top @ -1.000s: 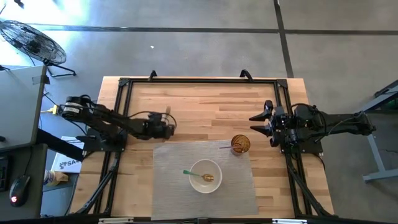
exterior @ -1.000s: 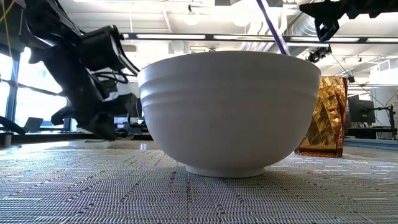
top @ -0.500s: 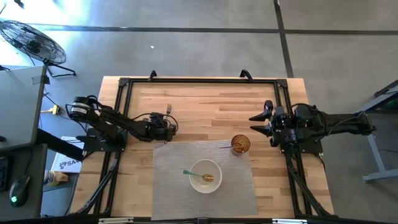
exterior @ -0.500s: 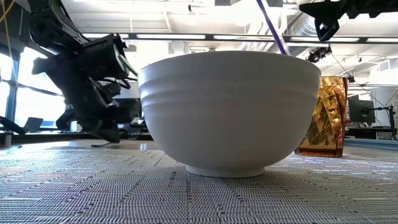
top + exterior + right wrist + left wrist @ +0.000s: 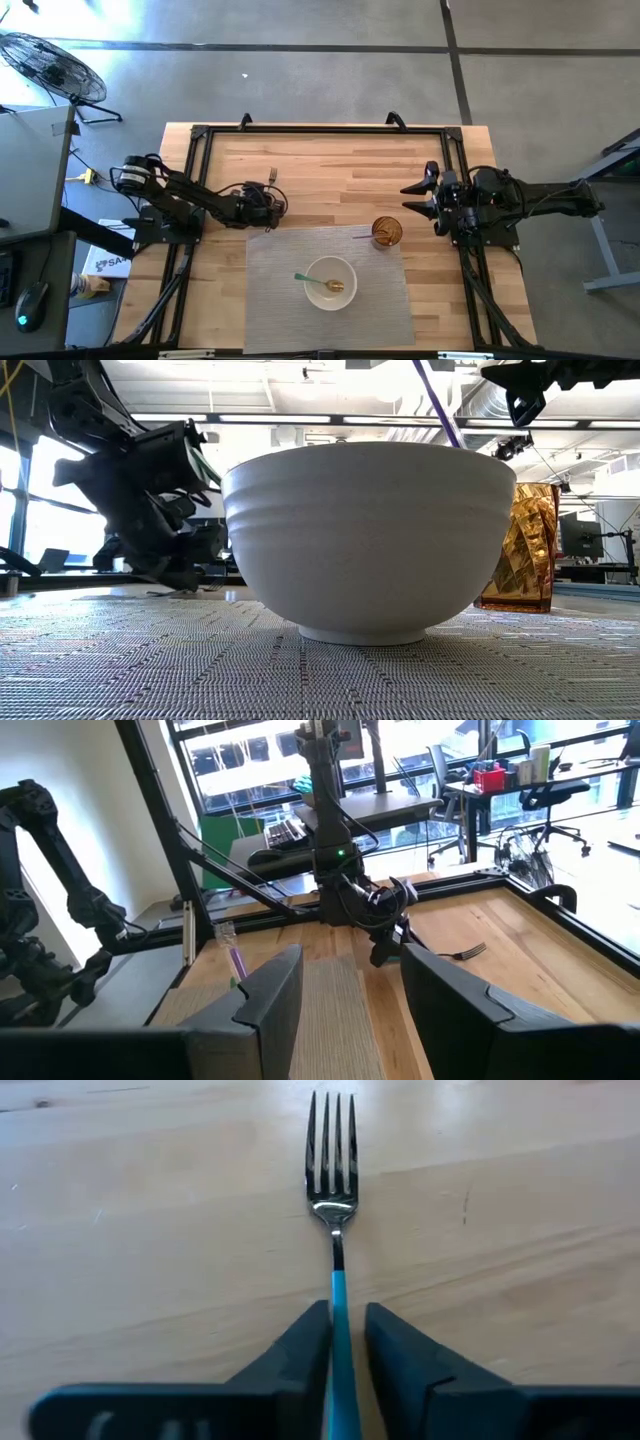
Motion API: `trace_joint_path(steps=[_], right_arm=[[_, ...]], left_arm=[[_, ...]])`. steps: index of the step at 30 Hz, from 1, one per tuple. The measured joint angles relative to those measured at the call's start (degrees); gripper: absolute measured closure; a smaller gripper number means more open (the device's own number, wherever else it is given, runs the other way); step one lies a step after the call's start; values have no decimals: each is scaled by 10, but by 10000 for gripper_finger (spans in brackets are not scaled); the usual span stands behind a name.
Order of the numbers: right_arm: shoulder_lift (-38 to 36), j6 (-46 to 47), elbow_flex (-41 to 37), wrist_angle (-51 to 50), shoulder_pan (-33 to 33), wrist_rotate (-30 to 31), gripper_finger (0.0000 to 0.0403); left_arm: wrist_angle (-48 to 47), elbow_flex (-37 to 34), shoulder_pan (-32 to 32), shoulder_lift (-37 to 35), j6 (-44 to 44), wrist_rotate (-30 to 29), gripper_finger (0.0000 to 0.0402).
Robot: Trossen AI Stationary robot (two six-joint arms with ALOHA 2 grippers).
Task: Pick & Place Utensil
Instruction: Put the blue fork into the white bowl on the gray mat
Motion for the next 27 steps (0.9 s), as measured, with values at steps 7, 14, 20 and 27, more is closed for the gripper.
trace_joint_path(steps=[7, 14, 20, 27], right_arm=[[0, 0, 0, 0, 0, 3, 238], [0, 0, 0, 0, 0, 6, 238], [0, 4, 0, 0, 0, 6, 238], [0, 10, 0, 0, 0, 6, 238]], left_arm=[[24, 0, 0, 1, 16, -39, 271], [55, 0, 0, 31, 32, -78, 269], [105, 0, 0, 86, 29, -92, 269], [116, 0, 1, 94, 28, -94, 308]])
